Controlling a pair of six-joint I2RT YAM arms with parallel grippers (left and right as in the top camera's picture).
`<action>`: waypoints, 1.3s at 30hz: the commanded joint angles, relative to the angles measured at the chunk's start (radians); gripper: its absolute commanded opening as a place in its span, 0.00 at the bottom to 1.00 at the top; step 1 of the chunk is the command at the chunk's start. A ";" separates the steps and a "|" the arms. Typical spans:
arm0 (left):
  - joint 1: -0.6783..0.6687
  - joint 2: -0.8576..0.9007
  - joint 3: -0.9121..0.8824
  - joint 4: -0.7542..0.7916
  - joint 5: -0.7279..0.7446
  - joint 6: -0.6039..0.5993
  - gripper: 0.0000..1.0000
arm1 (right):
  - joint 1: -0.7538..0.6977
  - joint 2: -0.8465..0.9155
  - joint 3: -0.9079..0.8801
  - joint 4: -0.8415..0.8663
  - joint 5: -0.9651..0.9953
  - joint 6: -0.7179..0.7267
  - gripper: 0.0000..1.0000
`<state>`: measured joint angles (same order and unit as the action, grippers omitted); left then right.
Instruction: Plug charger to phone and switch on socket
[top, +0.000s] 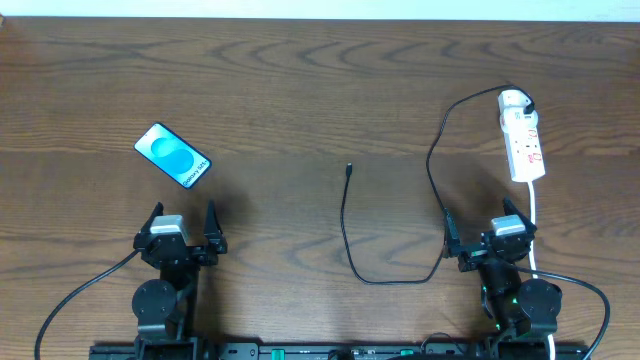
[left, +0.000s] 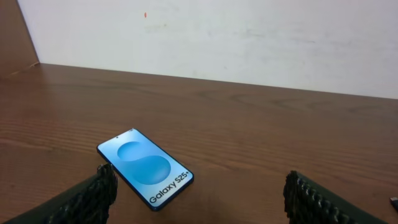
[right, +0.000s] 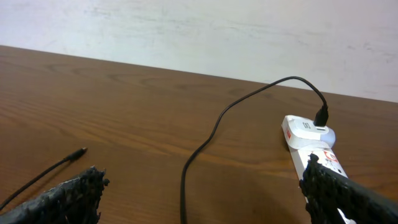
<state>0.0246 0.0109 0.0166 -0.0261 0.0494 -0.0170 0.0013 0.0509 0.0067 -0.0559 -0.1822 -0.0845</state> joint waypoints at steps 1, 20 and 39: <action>0.002 -0.005 -0.013 -0.043 -0.016 0.020 0.88 | 0.006 -0.005 -0.001 -0.004 0.004 0.009 0.99; 0.002 -0.005 -0.013 -0.039 -0.016 0.020 0.88 | 0.006 -0.005 -0.001 -0.004 0.004 0.009 0.99; 0.002 0.044 0.028 0.005 -0.016 -0.033 0.87 | 0.006 -0.005 -0.001 -0.004 0.004 0.009 0.99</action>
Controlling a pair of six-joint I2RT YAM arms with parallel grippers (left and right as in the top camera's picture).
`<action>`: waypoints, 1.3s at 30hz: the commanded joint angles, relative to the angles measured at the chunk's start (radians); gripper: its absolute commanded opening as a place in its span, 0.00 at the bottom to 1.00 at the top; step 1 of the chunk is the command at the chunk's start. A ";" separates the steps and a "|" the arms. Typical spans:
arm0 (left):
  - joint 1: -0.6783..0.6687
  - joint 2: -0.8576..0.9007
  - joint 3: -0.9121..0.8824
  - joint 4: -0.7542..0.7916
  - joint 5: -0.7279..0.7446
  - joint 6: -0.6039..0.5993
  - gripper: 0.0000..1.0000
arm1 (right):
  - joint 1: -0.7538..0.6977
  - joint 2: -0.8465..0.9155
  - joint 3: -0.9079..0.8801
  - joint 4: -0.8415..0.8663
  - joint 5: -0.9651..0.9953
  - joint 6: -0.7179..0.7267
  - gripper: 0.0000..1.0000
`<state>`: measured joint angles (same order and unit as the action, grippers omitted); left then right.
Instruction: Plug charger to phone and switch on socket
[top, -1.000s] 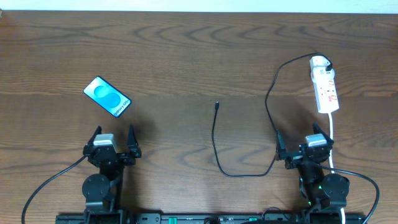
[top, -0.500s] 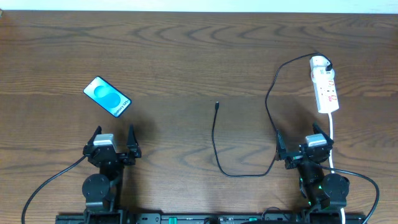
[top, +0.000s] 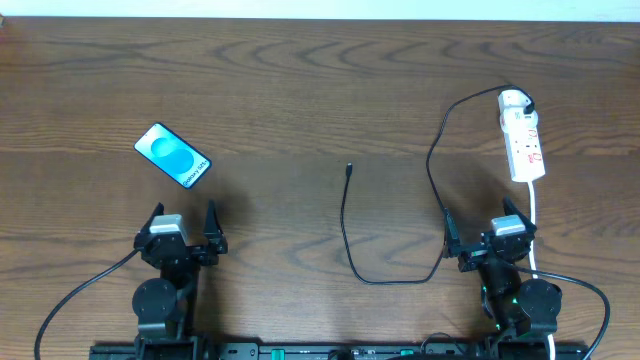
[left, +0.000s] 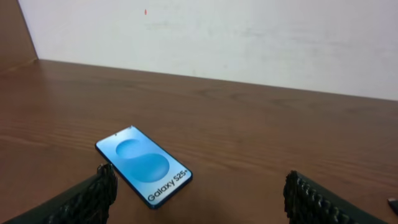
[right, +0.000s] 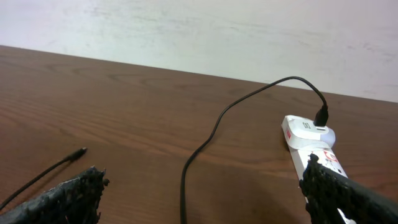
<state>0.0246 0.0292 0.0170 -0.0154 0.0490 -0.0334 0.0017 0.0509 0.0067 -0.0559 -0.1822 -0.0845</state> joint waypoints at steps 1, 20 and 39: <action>0.002 0.038 0.037 -0.005 -0.015 -0.016 0.88 | 0.006 -0.005 -0.001 -0.004 0.004 0.009 0.99; 0.002 0.429 0.343 -0.006 -0.004 -0.016 0.88 | 0.006 -0.005 -0.001 -0.004 0.004 0.009 0.99; 0.003 0.671 0.610 -0.158 0.082 -0.016 0.87 | 0.006 -0.005 -0.001 -0.005 0.004 0.009 0.99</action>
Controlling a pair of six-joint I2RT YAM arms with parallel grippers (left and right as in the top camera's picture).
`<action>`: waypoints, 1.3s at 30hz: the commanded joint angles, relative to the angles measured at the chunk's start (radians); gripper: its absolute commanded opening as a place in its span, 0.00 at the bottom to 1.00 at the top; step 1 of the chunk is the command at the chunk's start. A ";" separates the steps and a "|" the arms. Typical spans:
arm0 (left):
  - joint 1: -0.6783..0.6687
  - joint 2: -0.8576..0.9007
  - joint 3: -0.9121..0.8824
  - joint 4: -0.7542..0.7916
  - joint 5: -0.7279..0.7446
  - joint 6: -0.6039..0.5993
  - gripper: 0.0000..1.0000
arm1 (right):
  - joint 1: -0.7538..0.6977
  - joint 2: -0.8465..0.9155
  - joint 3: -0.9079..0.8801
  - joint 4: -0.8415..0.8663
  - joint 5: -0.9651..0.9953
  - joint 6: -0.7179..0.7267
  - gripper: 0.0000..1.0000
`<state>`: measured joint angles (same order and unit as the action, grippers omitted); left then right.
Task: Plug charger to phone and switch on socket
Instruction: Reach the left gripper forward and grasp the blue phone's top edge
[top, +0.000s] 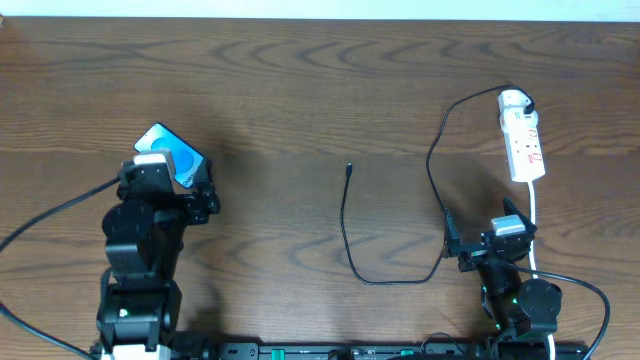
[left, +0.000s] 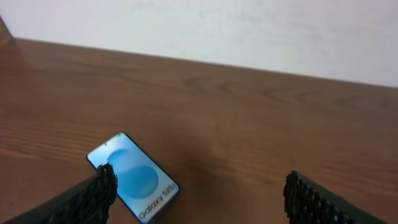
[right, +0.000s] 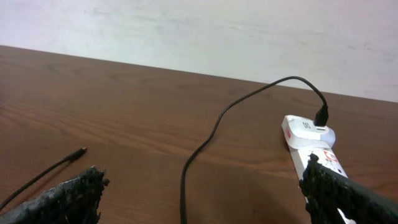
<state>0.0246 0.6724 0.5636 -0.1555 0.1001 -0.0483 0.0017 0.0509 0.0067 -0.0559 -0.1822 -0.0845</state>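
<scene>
A blue-screened phone (top: 172, 146) marked "Galaxy S25+" lies flat at the left of the table. My left gripper (top: 166, 176) hovers over its near end, open and empty. In the left wrist view the phone (left: 132, 177) lies just ahead of the left finger (left: 93, 196). A white socket strip (top: 522, 135) lies at the far right. A black charger cable (top: 345, 230) runs from it in a loop to a free plug tip (top: 348, 170) at mid-table. My right gripper (top: 484, 226) rests open near the front right. Its wrist view shows the cable (right: 205, 140) and the strip (right: 308, 134).
The socket strip's white cord (top: 535, 215) runs down past my right arm. A grey arm lead (top: 50, 215) crosses the table at the left. A pale wall (left: 249, 31) stands behind the table's far edge.
My left arm has reached out from the front edge. Its open gripper now stands over the phone's near end. The phone, cable, socket strip and right arm are unchanged.
At both earlier moments the two arms rested at the front edge with grippers open, and the phone, cable and socket strip lay apart. The left wrist view had shifted slightly at the second. Now the left gripper is out at the phone.
</scene>
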 joint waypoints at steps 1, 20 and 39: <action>0.003 0.045 0.083 -0.034 0.043 0.000 0.88 | 0.006 -0.005 -0.001 -0.004 0.004 0.009 0.99; 0.003 0.481 0.584 -0.447 0.126 0.055 0.88 | 0.006 -0.005 -0.001 -0.004 0.004 0.009 0.99; 0.027 0.859 0.982 -0.826 0.127 0.052 0.88 | 0.006 -0.005 -0.001 -0.004 0.004 0.009 0.99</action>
<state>0.0498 1.5356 1.5249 -0.9409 0.2134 -0.0025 0.0017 0.0509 0.0067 -0.0555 -0.1822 -0.0845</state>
